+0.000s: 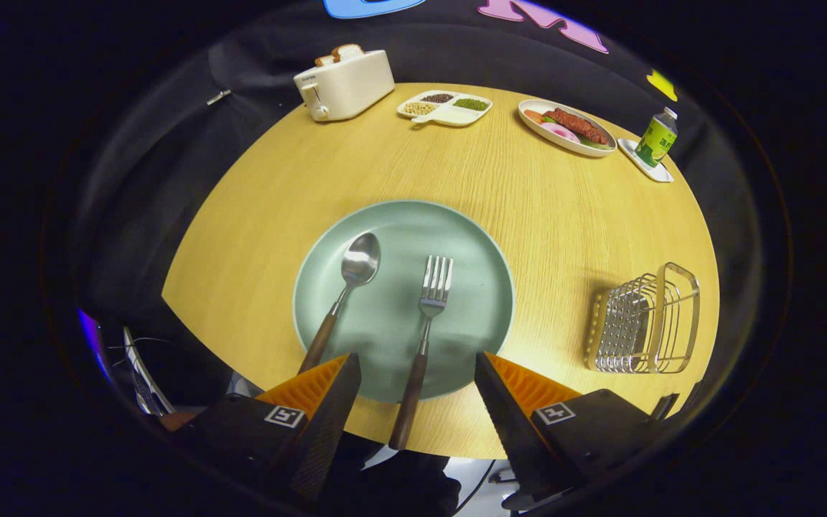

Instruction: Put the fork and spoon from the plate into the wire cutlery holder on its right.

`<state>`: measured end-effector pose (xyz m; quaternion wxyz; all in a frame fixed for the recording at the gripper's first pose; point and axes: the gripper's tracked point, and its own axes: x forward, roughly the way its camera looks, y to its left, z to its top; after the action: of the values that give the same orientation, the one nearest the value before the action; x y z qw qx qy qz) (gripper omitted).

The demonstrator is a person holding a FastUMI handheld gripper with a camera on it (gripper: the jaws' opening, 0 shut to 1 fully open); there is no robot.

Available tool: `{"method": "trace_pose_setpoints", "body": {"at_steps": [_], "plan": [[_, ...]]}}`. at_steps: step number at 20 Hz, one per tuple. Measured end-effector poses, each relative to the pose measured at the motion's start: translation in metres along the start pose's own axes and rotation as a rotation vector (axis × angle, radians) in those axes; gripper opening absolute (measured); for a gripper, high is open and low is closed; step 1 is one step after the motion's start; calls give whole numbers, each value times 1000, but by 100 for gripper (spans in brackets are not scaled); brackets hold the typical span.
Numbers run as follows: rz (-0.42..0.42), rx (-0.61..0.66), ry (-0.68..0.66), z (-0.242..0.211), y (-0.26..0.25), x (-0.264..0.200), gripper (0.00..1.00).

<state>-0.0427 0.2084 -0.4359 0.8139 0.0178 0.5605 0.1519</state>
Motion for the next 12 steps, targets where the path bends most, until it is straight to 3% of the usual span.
{"method": "trace_pose_setpoints", "body": {"at_steps": [4, 5, 8, 11, 12], "plan": [[-30, 5, 41, -2, 0, 23, 96], [-37, 9, 47, -3, -1, 27, 81], [-85, 14, 89, -9, -10, 41, 55], [-157, 24, 79, -3, -26, 40, 12], [-159, 28, 78, -2, -26, 40, 10]]}}
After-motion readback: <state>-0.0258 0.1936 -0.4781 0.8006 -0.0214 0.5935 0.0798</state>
